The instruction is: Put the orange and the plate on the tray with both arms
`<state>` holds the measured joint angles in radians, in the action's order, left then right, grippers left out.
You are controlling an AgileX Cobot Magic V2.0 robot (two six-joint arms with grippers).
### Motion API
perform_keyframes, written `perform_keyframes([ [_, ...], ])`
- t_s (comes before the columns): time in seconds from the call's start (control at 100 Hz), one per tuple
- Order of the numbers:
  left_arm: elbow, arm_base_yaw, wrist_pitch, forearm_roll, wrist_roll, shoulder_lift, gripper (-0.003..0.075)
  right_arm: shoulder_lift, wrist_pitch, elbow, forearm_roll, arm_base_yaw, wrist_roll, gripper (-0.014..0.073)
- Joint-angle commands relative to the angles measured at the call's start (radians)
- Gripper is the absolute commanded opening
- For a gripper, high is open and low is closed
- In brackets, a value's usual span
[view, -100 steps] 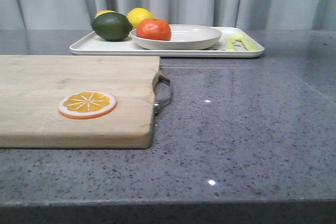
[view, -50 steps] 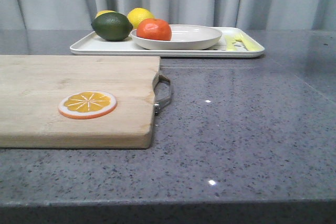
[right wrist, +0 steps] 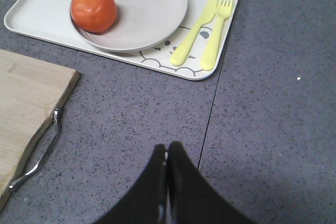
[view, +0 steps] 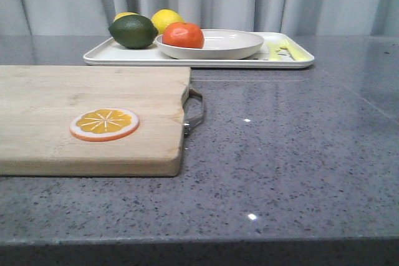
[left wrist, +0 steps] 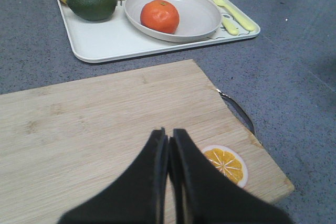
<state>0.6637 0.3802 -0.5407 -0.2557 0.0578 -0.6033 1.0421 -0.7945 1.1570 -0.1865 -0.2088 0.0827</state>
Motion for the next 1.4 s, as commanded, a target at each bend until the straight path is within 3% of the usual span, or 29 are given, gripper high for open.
perform_keyframes([
  [0.0,0.028,-0.003,0.064,-0.015,-0.008,-0.002,-0.002,-0.102,0.142,-0.063,0.001,0.001,0.018,-0.0067],
  [0.24,0.025,-0.001,0.041,-0.015,-0.008,0.004,-0.002,-0.298,0.237,-0.262,0.007,0.001,0.018,-0.0067],
  [0.82,-0.113,-0.001,0.048,-0.015,-0.008,0.287,-0.002,-0.742,0.244,-0.611,0.012,0.001,0.018,-0.0067],
  [1.39,-0.113,-0.001,0.045,-0.017,-0.008,0.303,-0.002,-0.798,0.232,-0.645,0.011,0.001,0.017,-0.0067],
])
